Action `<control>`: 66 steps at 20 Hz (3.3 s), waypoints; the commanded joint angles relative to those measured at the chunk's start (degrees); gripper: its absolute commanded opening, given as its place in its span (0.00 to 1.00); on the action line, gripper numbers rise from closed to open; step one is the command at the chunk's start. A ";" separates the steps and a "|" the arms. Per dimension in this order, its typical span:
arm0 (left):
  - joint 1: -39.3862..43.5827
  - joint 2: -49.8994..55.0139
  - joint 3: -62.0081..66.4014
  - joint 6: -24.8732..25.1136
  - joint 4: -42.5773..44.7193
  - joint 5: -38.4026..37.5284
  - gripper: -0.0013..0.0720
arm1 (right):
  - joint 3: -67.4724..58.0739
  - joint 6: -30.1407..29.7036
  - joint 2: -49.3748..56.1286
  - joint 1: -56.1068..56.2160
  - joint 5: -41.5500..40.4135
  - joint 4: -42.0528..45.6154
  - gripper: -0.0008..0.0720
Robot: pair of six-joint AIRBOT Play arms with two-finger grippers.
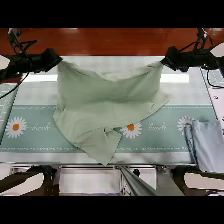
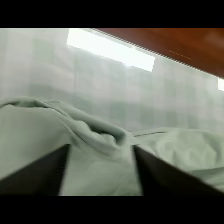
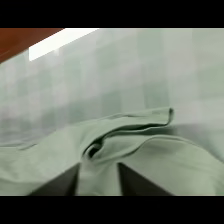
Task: Fold the shirts.
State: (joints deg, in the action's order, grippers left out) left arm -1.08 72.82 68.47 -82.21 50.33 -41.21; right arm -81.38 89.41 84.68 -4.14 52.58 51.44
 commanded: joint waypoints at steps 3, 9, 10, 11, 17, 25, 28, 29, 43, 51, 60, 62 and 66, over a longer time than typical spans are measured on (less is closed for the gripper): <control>-4.37 1.46 4.94 0.98 2.97 -12.52 0.98 | -3.06 0.42 0.28 -5.64 10.34 0.79 0.87; -18.25 -2.16 -7.76 -1.79 16.04 -48.78 0.97 | 14.03 -0.24 -9.42 -20.02 24.72 21.51 0.86; -19.80 -5.44 -13.35 -1.79 15.41 -47.10 0.97 | 20.55 -1.01 -12.83 -21.66 20.74 17.97 0.86; -20.92 -8.72 -18.47 -1.09 14.40 -45.44 0.97 | 27.43 -3.98 -17.11 -22.32 16.31 13.88 0.86; -21.40 -17.49 -42.71 -0.37 7.10 -42.25 0.97 | 50.27 -14.19 -31.39 -22.10 6.64 -5.99 0.86; -15.37 -17.42 -53.57 2.43 -5.84 -28.30 0.97 | 51.47 -15.78 -31.41 -22.10 8.68 -7.32 0.86; -10.80 -17.40 -54.69 2.80 -11.39 -20.15 0.97 | 51.47 -15.76 -31.41 -22.10 8.55 -7.65 0.86; -8.68 -17.29 -54.69 5.29 -14.62 -17.75 0.97 | 51.47 -15.56 -31.39 -22.10 8.46 -7.63 0.86; -2.82 -16.37 -45.92 11.26 -19.52 -9.40 0.04 | 36.41 -10.64 -9.01 -22.03 2.14 -5.95 0.86; -2.82 -16.37 -45.88 11.06 -20.20 -9.84 0.04 | 13.00 -1.60 10.99 -10.36 9.33 6.54 0.86; -3.50 -16.68 -42.42 11.08 -20.37 -10.95 0.04 | 4.92 -1.84 13.42 -4.50 15.04 9.20 0.04; -5.66 -16.98 -35.15 11.10 -20.39 -13.99 0.04 | 0.33 -2.34 10.10 -4.83 17.90 10.84 0.04; -9.53 -18.60 -11.21 11.06 -20.83 -16.48 0.04 | -17.55 -2.95 -1.88 -4.96 16.72 10.82 0.04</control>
State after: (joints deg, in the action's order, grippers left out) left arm -8.45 55.18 43.40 -71.16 29.89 -56.01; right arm -88.31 86.91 89.52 -9.17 68.90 61.73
